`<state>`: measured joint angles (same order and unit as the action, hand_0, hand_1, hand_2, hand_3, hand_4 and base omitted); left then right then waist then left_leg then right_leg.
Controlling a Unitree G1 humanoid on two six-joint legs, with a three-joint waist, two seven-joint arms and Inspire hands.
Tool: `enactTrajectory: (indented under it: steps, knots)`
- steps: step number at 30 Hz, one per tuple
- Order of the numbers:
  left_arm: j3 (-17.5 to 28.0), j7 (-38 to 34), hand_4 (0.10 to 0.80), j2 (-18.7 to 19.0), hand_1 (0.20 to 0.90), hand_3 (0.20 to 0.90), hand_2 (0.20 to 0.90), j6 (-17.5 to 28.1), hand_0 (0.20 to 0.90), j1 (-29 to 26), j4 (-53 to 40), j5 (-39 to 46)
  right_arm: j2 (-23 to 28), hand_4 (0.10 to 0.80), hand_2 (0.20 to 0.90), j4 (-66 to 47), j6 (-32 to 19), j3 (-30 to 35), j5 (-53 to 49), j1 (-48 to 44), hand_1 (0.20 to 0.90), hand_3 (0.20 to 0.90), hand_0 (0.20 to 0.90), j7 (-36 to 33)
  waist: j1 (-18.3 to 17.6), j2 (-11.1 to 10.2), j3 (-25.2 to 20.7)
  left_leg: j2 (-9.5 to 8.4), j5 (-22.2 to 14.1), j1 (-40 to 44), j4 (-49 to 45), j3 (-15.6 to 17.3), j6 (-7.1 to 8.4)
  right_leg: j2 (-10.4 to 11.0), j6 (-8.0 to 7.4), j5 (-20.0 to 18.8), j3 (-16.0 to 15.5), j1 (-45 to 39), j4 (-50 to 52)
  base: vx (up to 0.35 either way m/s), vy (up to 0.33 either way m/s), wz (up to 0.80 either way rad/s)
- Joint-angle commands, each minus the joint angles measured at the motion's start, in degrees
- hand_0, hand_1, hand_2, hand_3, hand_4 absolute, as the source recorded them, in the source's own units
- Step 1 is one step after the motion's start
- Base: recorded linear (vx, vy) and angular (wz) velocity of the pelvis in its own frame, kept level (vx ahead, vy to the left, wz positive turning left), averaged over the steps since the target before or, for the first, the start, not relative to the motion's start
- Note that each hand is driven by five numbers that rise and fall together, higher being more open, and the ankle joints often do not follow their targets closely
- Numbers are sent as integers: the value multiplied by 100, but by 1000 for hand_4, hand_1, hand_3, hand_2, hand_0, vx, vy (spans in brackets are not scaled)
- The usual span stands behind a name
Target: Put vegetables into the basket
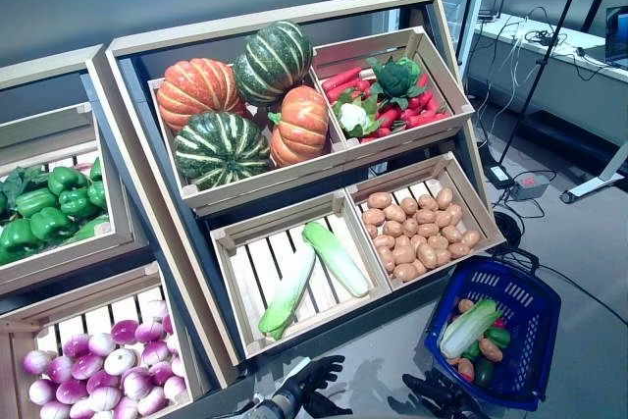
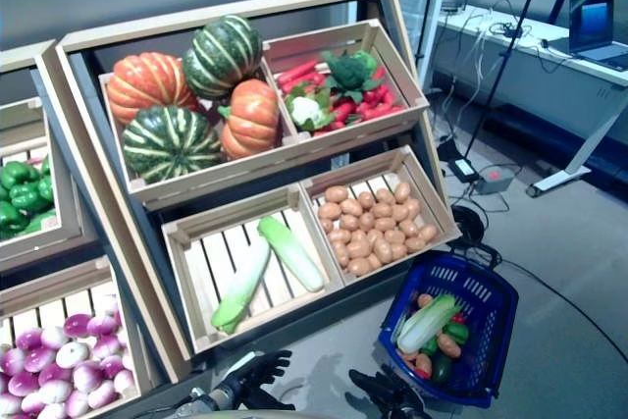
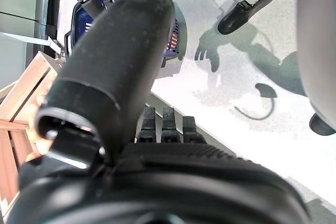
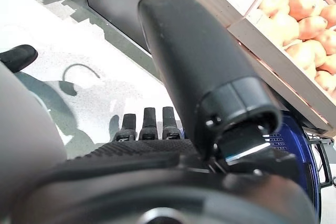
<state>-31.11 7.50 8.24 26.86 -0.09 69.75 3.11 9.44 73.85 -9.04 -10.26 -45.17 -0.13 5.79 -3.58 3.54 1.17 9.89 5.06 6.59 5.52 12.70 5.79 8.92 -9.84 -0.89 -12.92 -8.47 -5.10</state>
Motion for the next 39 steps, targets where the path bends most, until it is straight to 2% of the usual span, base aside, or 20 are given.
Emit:
enactTrajectory:
  steps: [1,5,8,12,14,17,20,23,26,27,31,33,36,39]
  knots:
    - [-95,483,800,204,900,900,900,1018,900,-625,-207,248,-330,800,900,133,-25,-197,76,-593,900,900,900,244,98,-275,324,-136,-596,368,-52,73,-51,163,144,-143,-12,-13,10,0,0,0]
    - [-232,898,800,283,900,900,900,1556,900,-723,-608,800,-271,800,900,19,-3,-281,89,-607,900,900,900,297,72,-248,352,-131,-601,358,-52,86,-45,159,134,-136,24,4,10,-8,7,0]
    - [-171,1063,800,445,900,900,900,1644,900,-818,-1192,1393,-180,800,900,-120,86,-334,108,-644,900,900,900,253,78,-226,397,-126,-581,342,-52,95,-39,162,141,-149,28,19,10,-35,32,-1]
    - [170,1045,800,674,900,900,900,1481,900,-936,-2231,2184,-111,800,900,-276,213,-292,72,-642,900,900,900,184,148,-230,416,-134,-587,330,-52,41,-42,171,157,-142,-9,4,10,0,0,0]
    - [441,981,800,807,900,900,900,1112,900,-961,-2931,2456,-112,800,900,-432,253,-272,109,-576,900,900,900,130,213,-240,418,-140,-598,324,-52,-8,-50,183,168,-135,-35,-11,10,0,0,0]
    - [578,572,800,944,900,900,900,1079,900,-964,-3394,2147,-124,800,900,-645,192,-262,-33,-490,900,900,900,147,235,-246,419,-132,-585,324,-52,-29,-44,195,169,-147,-61,-24,10,5,4,1]
    - [873,-644,800,1204,900,900,900,907,900,-1083,-3991,1476,-72,800,900,-1314,26,-331,-244,-340,900,900,900,309,224,-254,435,-137,-588,323,-52,-60,-54,206,179,-137,-73,-42,10,0,0,0]
    - [1178,-1494,800,1432,900,900,900,557,900,-1171,-4300,876,-21,800,900,-1958,-143,-454,-153,-149,900,900,900,284,210,-274,428,-149,-589,306,-52,-100,-59,220,175,-130,-72,-44,10,24,1,6]
    - [1441,-2572,800,1707,900,900,900,175,900,-1268,-4462,-238,65,800,900,-2285,-403,-480,102,14,900,900,900,371,180,-294,393,-161,-594,321,-52,-109,-60,233,155,-124,-55,-43,10,72,10,5]
    - [1494,-2891,800,1841,900,900,900,-81,900,-1338,-4484,-555,121,800,900,-2459,-552,-524,266,60,900,900,900,377,156,-309,387,-151,-577,338,-52,-79,-54,245,144,-131,-51,-34,10,66,12,4]
    - [1551,-3265,800,1973,900,900,900,-634,900,-1466,-4388,-853,250,800,900,-3037,-945,-659,711,118,900,900,900,139,87,-353,434,-130,-531,360,-134,19,-41,274,139,-173,-20,-23,10,57,10,0]
    - [1506,-3475,800,2010,900,900,900,-845,900,-1581,-4271,-883,378,800,900,-3599,-1197,-747,1068,92,900,900,900,-90,49,-371,596,-94,-595,119,-564,-4,-34,327,175,-38,1,174,450,-43,16,-8]
    - [1288,-3898,800,2073,900,900,900,-846,900,-1981,-3926,-887,674,800,900,-4117,-1516,-890,1050,-215,900,900,900,-260,28,-388,1044,4,-818,-605,-1579,-221,18,463,233,277,171,895,1473,-210,14,-7]
    - [1144,-4016,800,2186,900,900,900,-803,900,-2363,-3686,-569,872,800,900,-4370,-1664,-966,809,-575,900,900,900,-369,4,-452,1409,112,-1076,-1280,-2403,-272,57,616,259,426,323,1510,2109,-245,-7,8]
